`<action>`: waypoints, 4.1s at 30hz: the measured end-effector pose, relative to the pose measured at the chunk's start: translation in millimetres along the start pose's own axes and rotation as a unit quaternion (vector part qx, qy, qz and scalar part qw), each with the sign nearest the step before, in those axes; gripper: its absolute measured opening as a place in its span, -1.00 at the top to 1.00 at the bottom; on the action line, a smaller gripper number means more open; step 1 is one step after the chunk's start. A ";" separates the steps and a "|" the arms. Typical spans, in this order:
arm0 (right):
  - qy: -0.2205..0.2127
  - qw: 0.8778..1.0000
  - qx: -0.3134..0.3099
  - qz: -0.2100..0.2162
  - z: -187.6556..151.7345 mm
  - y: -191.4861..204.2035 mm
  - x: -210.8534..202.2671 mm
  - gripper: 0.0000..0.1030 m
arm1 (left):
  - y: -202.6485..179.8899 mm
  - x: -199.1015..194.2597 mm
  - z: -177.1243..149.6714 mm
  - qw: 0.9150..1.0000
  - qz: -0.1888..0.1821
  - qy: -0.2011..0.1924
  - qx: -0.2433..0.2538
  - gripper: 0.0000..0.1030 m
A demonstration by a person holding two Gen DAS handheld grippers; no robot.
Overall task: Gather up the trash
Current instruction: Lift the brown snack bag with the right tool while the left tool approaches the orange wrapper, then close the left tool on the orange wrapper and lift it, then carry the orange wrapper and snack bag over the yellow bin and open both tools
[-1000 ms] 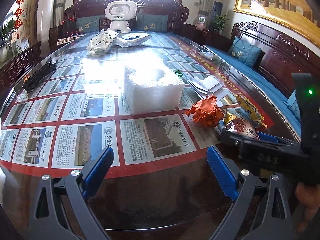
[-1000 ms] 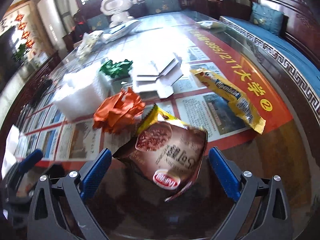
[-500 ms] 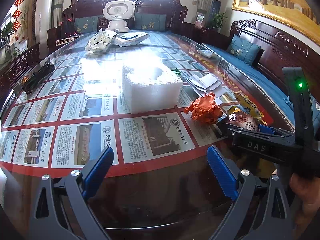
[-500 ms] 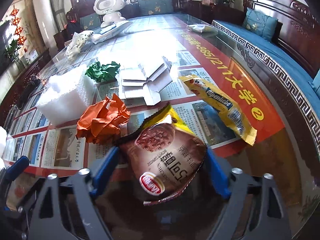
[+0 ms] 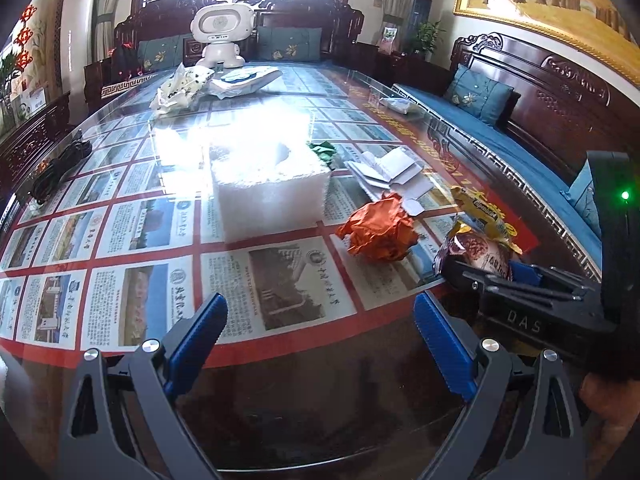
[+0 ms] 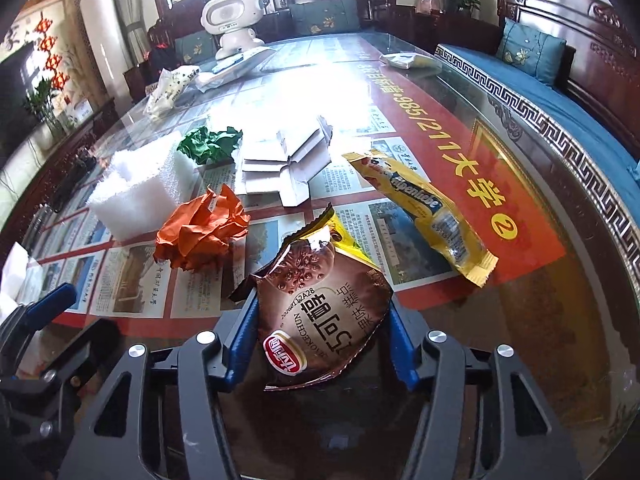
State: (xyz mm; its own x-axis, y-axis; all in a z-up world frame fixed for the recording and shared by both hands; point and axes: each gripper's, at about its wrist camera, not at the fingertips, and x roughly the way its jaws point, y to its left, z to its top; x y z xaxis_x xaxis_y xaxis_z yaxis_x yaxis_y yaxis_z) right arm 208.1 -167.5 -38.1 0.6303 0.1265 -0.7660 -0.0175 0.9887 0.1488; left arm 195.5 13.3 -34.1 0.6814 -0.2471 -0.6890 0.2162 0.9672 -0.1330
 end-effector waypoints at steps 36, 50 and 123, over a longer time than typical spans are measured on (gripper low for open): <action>-0.036 0.998 -0.001 0.044 -2.3 -46.1 -26.1 -0.05 | -41.4 77.0 49.3 0.999 0.001 0.044 0.009 -0.82; -0.033 0.997 -0.004 0.063 -7.6 -46.1 -28.4 -0.05 | -33.8 72.6 41.3 0.998 -0.020 0.055 0.008 -0.01; 0.033 0.997 0.001 0.067 -325.3 -58.4 -174.2 -0.45 | -125.7 -117.8 -283.8 0.974 -0.135 0.132 0.129 -0.02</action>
State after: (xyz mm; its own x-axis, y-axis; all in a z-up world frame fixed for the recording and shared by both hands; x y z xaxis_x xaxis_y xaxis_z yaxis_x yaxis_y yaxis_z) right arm -153.2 -221.1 -116.7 0.5705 0.2627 -0.7781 -0.0975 0.9624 0.2535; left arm -110.4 -62.7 -138.4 0.3790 -0.4341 -0.8173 0.5536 0.8141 -0.1757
